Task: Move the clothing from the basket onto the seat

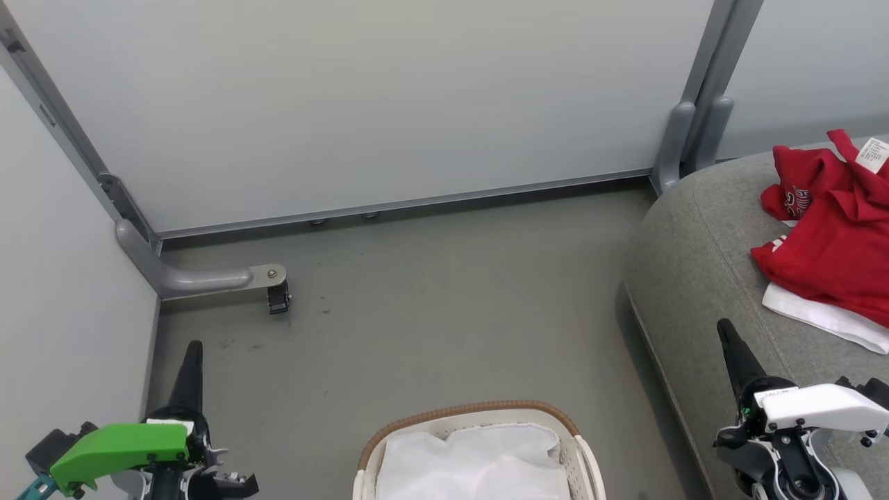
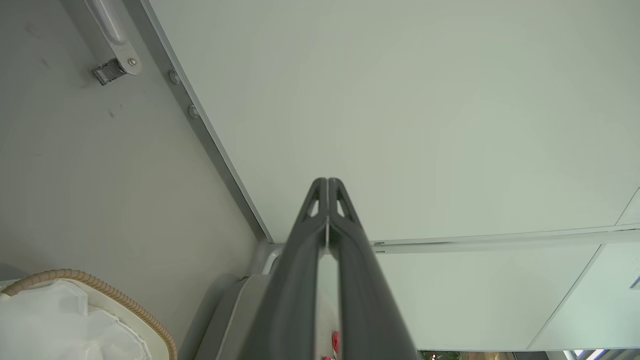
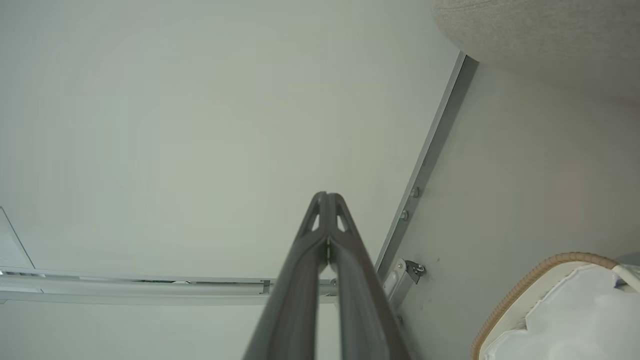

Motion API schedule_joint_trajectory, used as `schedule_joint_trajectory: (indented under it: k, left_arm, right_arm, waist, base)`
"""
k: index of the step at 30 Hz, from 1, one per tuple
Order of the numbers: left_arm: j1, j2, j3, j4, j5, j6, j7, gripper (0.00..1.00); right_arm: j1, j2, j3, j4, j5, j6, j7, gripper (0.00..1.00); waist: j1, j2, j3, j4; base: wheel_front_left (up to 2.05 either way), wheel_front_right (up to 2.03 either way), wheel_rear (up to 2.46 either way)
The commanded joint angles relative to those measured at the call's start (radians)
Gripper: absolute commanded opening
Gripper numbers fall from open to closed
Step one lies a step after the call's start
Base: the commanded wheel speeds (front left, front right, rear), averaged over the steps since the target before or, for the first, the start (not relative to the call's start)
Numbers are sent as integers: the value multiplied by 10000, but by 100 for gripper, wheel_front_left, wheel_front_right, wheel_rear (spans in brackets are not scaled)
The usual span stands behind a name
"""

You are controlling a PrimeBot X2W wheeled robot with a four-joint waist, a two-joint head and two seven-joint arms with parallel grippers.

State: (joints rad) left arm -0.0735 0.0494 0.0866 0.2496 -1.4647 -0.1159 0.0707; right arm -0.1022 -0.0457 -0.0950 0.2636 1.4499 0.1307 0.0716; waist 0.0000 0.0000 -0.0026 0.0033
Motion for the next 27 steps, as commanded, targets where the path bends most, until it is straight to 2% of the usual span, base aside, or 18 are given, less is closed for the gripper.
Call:
schedule_joint_trajectory:
  k: [1,21,27]
  left_arm:
    - [-245,51,51,-61,-230,-88,67,0]
    - [-442,49,283,-56,-1477,-174,436,0]
    - [-411,47,289,-49,-1502,-184,456,0]
  right_arm:
    - [-110,-62,-57,-100,225,2,74,0]
    - [-95,-72,-207,-214,1588,0,449,0]
    - [-93,-72,-213,-218,1644,0,451,0]
  waist:
    - [0,0,3,-1]
    - [0,0,53,-31]
    - [0,0,57,-33]
  base:
    - [0,0,0]
    - [0,0,0]
    - [0,0,0]
